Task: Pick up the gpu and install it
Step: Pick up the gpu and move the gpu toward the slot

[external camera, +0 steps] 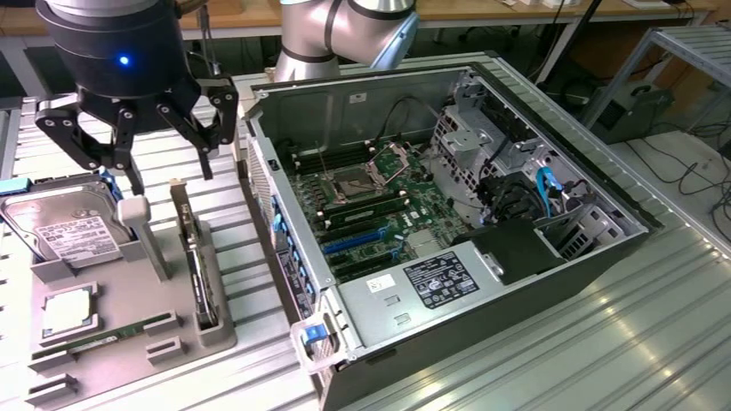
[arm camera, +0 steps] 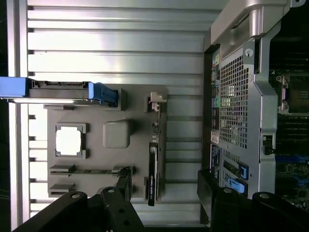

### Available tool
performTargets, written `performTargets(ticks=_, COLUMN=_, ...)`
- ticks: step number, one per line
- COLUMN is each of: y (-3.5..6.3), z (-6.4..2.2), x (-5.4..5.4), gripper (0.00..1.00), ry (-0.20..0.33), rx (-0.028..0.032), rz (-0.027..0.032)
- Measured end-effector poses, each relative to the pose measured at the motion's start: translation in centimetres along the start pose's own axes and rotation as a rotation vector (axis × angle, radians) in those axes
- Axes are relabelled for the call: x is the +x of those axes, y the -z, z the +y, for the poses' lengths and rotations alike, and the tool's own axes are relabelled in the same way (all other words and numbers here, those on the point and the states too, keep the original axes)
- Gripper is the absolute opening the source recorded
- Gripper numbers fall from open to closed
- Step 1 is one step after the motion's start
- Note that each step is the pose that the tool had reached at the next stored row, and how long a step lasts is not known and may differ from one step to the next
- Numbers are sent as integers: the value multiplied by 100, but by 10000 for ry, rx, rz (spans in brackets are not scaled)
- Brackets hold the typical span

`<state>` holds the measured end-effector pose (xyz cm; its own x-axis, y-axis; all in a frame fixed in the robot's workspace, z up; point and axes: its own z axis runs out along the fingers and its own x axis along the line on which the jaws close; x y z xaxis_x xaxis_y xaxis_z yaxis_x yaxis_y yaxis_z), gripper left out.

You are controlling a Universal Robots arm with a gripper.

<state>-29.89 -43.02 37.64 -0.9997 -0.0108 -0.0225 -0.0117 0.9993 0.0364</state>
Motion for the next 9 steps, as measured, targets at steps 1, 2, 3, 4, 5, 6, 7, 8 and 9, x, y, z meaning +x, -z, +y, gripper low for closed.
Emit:
performTargets(ticks=1, y=-6, z=0, x=0, gripper=66, ry=3, rx=0, rz=3)
performTargets(ticks=2, y=-12, z=0, x=0, gripper=66, ry=5, rx=0, rz=5)
performTargets(ticks=3, y=-18, z=-1, x=0, gripper=66, ry=8, rx=0, rz=7)
performTargets(ticks=4, y=-25, z=-1, x=1, gripper=66, ry=11, rx=0, rz=8)
performTargets(ticks=5, y=-32, z=-1, x=1, gripper=66, ry=14, rx=0, rz=9)
performTargets(ticks=6, y=-38, z=-1, x=1, gripper=66, ry=17, rx=0, rz=11)
performTargets(ticks=7, y=-43, z=-1, x=1, gripper=66, ry=20, rx=-1, rz=12)
performTargets(ticks=8, y=-50, z=-2, x=1, gripper=66, ry=23, rx=-1, rz=15)
performTargets(ticks=9, y=-65, z=-2, x=2, gripper=66, ry=27, rx=-1, rz=23)
